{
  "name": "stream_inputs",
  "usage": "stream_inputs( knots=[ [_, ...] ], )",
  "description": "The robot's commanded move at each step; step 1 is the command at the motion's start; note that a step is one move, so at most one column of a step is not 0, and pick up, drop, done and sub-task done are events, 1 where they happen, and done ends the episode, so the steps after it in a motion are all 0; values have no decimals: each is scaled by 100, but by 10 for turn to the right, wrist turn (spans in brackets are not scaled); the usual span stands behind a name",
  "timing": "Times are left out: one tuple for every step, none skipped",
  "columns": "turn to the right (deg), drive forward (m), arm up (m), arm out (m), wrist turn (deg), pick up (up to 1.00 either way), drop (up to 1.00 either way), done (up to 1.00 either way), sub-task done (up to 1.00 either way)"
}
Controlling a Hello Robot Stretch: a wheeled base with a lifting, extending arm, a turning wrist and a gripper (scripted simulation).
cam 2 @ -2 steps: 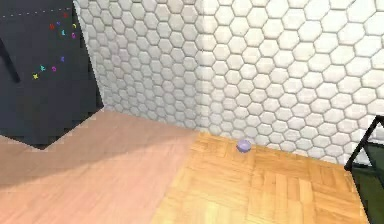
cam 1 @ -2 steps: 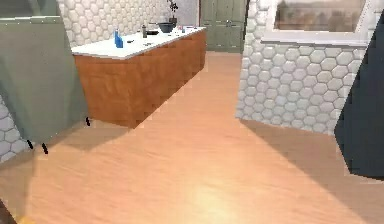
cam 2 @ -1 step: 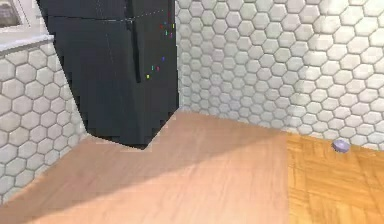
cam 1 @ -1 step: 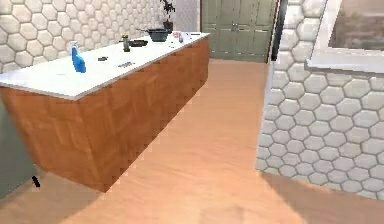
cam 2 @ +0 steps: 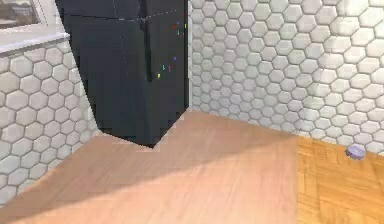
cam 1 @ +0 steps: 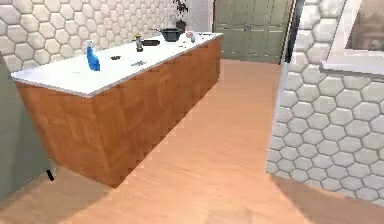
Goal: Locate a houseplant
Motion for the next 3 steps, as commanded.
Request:
stream_inputs(
  knots=[
    [0,100,0,0,0,0,0,0,0],
    [-30,0,0,0,0,0,0,0,0],
    [0,60,0,0,0,0,0,0,0]
  ],
)
